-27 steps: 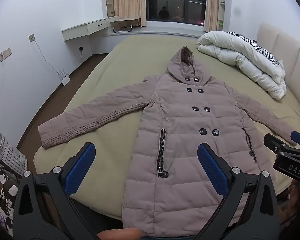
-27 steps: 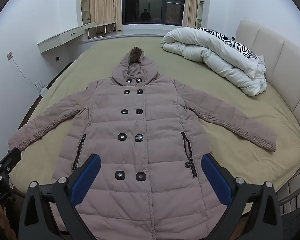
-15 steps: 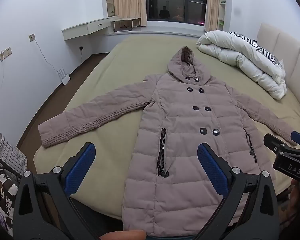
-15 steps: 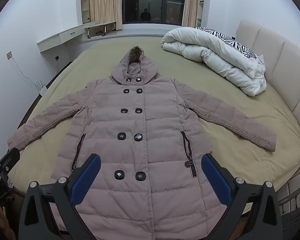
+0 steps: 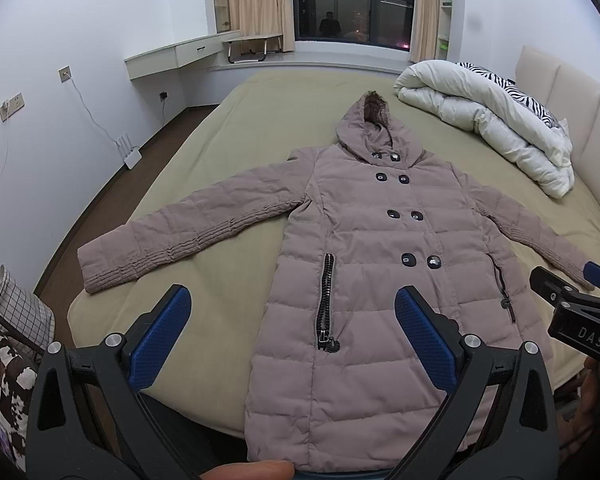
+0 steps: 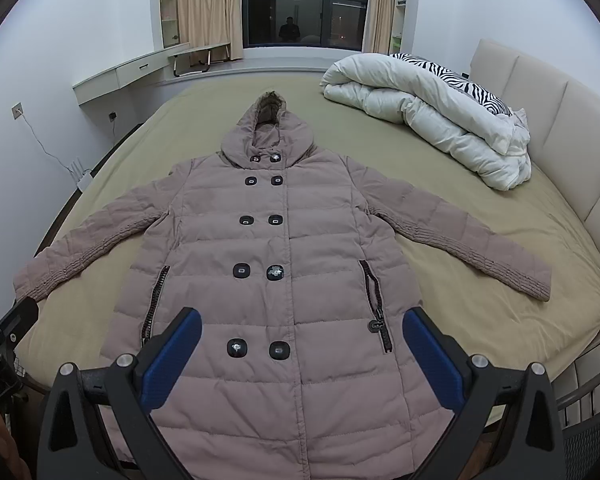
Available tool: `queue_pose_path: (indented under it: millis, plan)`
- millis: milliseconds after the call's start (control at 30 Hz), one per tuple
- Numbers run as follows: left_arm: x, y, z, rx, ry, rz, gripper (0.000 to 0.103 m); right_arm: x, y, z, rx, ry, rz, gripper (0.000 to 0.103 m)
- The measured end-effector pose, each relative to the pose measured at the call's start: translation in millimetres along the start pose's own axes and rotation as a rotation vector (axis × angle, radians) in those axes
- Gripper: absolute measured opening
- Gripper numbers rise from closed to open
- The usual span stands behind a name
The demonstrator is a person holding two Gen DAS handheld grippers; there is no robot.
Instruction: Fold large clothes
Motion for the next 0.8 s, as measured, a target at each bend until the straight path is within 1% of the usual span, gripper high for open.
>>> queue_pose_path:
  millis: [800]
  plan:
    - [-3.6,-1.9,-0.5,-0.002,0.002,-0.003,0.103,-4.1,-2.0,-0.2,-0.001,0.001,-0.004,0.103]
Point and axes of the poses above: each gripper's, at about its wrist camera, not at the fingertips, and y roughly against the way its jaws point, z to its right, x to its top, the point moved 7 cm from there along -y, roughly the way its jaws point
